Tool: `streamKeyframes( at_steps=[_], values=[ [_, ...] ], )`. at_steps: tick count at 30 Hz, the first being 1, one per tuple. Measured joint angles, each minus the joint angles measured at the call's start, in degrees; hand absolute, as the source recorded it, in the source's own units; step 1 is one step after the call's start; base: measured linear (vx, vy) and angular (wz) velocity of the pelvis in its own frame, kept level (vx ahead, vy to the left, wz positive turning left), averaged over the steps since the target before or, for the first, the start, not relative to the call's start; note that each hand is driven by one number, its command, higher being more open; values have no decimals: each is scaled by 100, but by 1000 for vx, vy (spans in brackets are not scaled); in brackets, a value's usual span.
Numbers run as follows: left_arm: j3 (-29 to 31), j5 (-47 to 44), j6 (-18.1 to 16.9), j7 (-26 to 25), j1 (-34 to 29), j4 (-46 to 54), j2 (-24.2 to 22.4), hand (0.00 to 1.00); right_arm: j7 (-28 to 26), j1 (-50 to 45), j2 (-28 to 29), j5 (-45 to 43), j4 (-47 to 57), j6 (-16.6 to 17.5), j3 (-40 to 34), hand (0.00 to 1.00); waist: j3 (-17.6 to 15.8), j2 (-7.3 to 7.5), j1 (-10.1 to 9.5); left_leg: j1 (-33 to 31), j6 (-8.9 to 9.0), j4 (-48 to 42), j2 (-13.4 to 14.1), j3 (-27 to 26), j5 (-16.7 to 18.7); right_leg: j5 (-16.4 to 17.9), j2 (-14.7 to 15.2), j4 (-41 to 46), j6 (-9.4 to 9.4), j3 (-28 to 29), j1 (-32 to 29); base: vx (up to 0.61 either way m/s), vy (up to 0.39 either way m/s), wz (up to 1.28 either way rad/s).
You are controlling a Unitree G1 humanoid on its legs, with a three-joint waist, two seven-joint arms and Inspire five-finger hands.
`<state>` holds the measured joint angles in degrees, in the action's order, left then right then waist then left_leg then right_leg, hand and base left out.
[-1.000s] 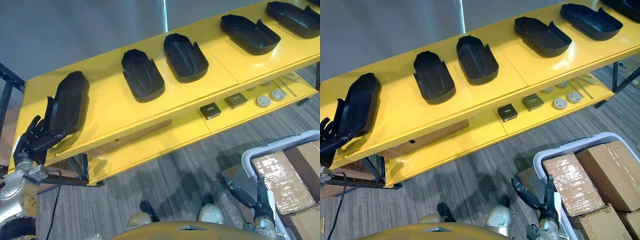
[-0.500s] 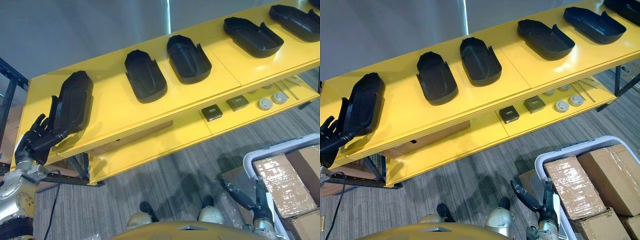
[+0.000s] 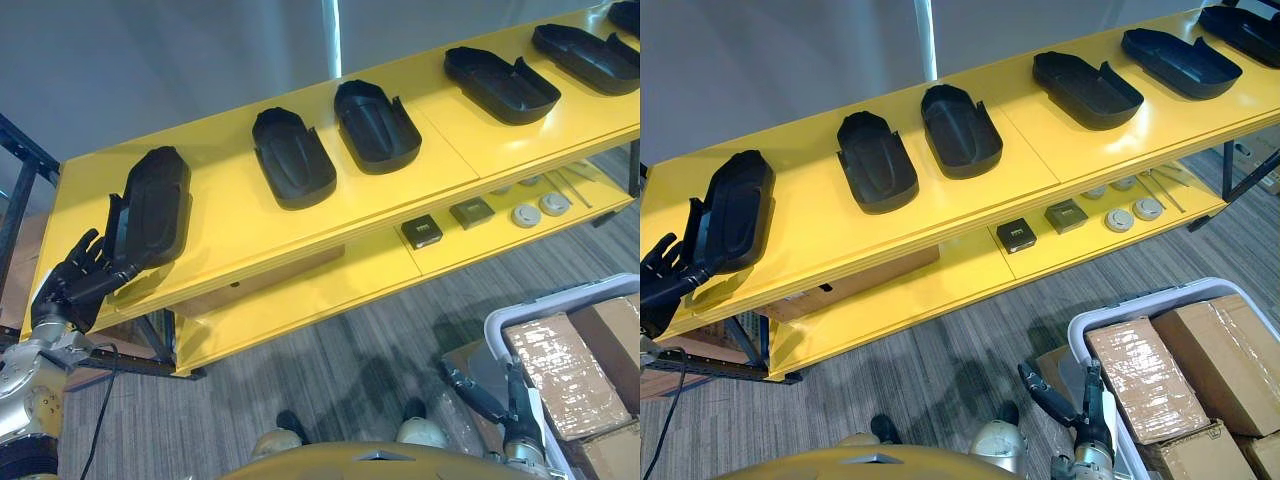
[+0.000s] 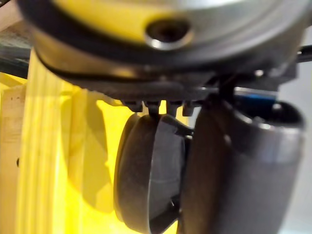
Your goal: Walk over and take three plastic housings, then place them on the shelf
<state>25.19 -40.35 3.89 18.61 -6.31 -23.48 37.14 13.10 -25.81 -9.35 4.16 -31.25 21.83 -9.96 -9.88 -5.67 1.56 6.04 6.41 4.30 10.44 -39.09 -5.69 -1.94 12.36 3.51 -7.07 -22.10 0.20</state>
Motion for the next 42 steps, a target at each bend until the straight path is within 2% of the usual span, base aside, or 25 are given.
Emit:
streamKeyframes(
  at_steps=[13, 19, 22, 24, 27, 31, 33, 36, 39, 42],
  values=[
    [-26, -6, 140, 225, -10, 0, 3, 100, -3, 5, 0, 1, -117, 0, 5, 100, 112, 12, 2, 37, 1, 40, -24, 3, 0, -35, -3, -83, -18, -23, 73, 0, 0, 0],
    [-129, -7, 239, 257, -8, 0, 176, 100, 2, 30, 0, 0, -151, 2, 31, 100, 119, 16, 5, 39, 1, 42, -26, 2, -1, -48, -3, -96, -14, -22, 79, 0, 0, 0],
    [-139, -6, 236, 198, -9, 0, 176, 100, 31, 37, -1, -2, -152, 5, 46, 100, 122, 18, 2, 38, 0, 44, -26, -6, -2, -93, -20, -176, -15, -19, 107, 0, 0, 0],
    [-199, 22, 172, -37, -10, 0, 165, 100, 107, 48, 0, -32, -152, 24, 60, 100, 124, 17, 1, 41, -2, 45, -26, -8, -4, -98, -21, -177, -16, -15, 109, 0, 0, 0],
    [-251, 50, -74, -614, -5, -18, 72, 100, 163, 124, 17, -269, -131, 37, 128, 100, 137, 33, 9, 43, -1, 47, -10, -38, -11, -143, -52, -239, 4, 12, 111, -25, -5, -6],
    [-212, 185, -752, -1736, 101, 11, -527, 100, 229, 149, 81, -285, 164, 43, 150, 100, 170, 92, 24, 39, -1, 47, 3, -56, -11, -198, -69, -320, 17, 22, 130, -15, -1, -3],
    [-164, 450, -1102, -2507, 77, 501, -929, 100, 231, 130, 138, -278, 306, 55, 155, 100, 189, 194, 24, 38, -2, 46, 8, -42, -15, -224, -114, -368, 25, 6, 163, 0, 0, 0],
    [-31, 625, -1627, -3212, -140, 1667, -1413, 100, 234, 87, 271, -277, 426, 91, 147, 100, 202, 293, 20, 39, 2, 45, 17, -13, -17, -217, -140, -374, 36, -22, 187, 8, 0, 3],
    [99, 970, -1987, -3491, -365, 2889, -1713, 100, 212, 63, 302, -262, 454, 96, 161, 100, 199, 259, 15, 37, 2, 46, 14, 33, -18, -207, -137, -381, 48, -73, 220, 13, -1, 7],
    [149, 1123, -2121, -3434, -555, 3667, -1894, 100, 209, 53, 302, -236, 453, 94, 161, 100, 200, 160, 18, 49, 2, 47, 10, 88, -18, -207, -136, -429, 47, -142, 300, 8, 3, 11]
  ],
)
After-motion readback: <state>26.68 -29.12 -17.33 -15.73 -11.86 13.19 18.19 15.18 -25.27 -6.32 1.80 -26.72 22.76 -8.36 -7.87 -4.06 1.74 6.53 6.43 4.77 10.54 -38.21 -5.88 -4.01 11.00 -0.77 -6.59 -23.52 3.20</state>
